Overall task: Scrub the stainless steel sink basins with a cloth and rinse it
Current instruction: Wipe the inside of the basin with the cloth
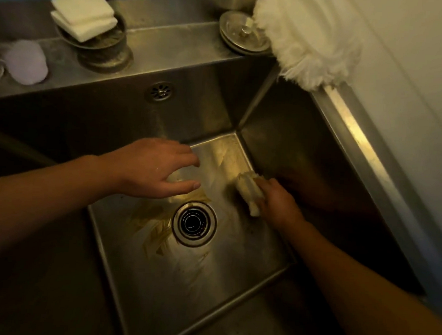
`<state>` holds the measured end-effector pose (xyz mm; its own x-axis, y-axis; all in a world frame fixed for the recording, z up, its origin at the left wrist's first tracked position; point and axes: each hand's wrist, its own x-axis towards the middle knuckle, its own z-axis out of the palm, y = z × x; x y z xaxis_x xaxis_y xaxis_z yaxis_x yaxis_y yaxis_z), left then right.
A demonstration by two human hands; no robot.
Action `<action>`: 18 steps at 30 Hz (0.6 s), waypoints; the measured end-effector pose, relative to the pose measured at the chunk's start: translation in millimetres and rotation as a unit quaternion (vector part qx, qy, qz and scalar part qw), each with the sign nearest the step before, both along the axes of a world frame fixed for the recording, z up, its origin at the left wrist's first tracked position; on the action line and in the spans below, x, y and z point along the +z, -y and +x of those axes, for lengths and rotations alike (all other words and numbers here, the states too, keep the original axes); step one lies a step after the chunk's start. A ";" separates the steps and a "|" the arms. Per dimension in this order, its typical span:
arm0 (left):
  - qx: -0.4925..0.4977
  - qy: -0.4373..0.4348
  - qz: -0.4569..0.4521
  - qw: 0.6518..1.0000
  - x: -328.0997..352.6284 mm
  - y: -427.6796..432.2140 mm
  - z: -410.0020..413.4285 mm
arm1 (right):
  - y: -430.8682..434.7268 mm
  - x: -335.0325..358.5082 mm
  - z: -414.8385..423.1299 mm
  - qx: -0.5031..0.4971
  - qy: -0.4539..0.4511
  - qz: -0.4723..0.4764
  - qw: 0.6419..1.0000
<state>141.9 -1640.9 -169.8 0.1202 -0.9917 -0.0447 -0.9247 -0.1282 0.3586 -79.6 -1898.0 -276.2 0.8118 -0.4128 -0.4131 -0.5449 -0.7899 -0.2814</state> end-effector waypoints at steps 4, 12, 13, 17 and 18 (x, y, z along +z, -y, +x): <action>-0.002 -0.002 -0.004 1.000 -0.2 0.2 -0.1 | -9.0 -26.1 -20.8 0.047 -0.166 -0.040 0.984; -0.002 -0.009 0.009 1.000 -0.2 0.2 -0.8 | -35.7 -36.4 -26.6 -0.129 -0.078 0.008 0.989; -0.002 -0.008 0.013 1.000 -0.9 0.3 -0.8 | -42.8 -39.9 -25.8 -0.156 -0.062 0.009 0.986; -0.004 -0.008 0.026 1.000 -2.1 0.0 -0.5 | -66.5 -48.1 -22.6 -0.177 0.004 0.037 0.983; -0.005 -0.006 0.027 1.000 -2.1 -0.1 -0.3 | -72.5 -48.4 -20.4 -0.173 0.017 0.047 0.984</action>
<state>141.6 -1640.8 -171.9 0.1088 -0.9891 -0.0997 -0.9214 -0.1380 0.3632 -100.0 -1825.5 -324.6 0.6439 -0.6276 -0.4377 -0.7651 -0.5284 -0.3680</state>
